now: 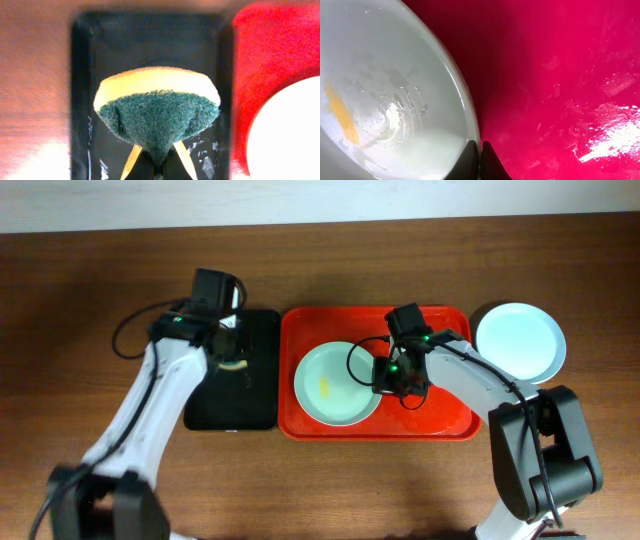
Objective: Clean dirty plates on tray and stack at the side
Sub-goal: 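Lift the sponge with the left gripper and move it onto the blue plate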
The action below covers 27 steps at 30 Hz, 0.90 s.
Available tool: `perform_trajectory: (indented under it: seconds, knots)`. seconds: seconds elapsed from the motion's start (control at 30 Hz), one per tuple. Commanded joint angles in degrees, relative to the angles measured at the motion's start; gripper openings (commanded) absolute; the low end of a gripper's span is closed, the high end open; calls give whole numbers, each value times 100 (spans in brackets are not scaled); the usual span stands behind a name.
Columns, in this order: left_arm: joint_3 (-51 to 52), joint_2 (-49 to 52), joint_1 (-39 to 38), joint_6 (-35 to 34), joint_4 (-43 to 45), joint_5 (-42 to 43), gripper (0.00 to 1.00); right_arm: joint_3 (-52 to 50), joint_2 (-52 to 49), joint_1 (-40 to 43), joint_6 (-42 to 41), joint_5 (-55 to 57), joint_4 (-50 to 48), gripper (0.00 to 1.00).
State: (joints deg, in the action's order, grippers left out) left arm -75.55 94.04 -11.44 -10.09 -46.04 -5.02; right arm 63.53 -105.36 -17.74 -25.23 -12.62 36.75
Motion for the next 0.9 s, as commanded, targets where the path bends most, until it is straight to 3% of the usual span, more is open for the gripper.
perform_trajectory:
  seconds: [0.0, 0.1, 0.13, 0.2, 0.23, 0.3, 0.33, 0.4, 0.7, 0.87]
  knots:
    - [-107, -435, 35, -61, 42, -83, 0, -33, -13, -26, -420, -175, 2, 4]
    - [-105, -417, 35, -61, 24, -74, 0, -33, -13, -26, -431, -372, -39, 4]
    - [-107, -404, 31, -61, 13, -31, 0, -33, -13, -26, -424, -369, -35, 10]
    - [-105, -400, 31, -59, 7, -17, 0, -33, -13, -26, -417, -306, -44, 49]
    - [-105, -400, 31, -59, 9, -17, 0, -33, -13, -26, -420, -160, -70, 52]
    - [-105, -398, 31, -61, 7, 17, 0, -33, -13, -26, -420, 142, -109, 47]
    - [-105, -396, 31, -59, 0, 114, 0, -33, -13, -26, -417, 302, -127, 37]
    - [-105, -396, 17, -59, -9, 179, 0, -33, -13, -26, -415, 323, -129, 4]
    - [-227, -332, 20, -210, -313, 181, 0, -33, -13, -26, -682, -243, -210, 4]
    - [-940, 175, 20, -205, -973, 184, 0, -33, -13, -26, -678, -236, -212, 4]
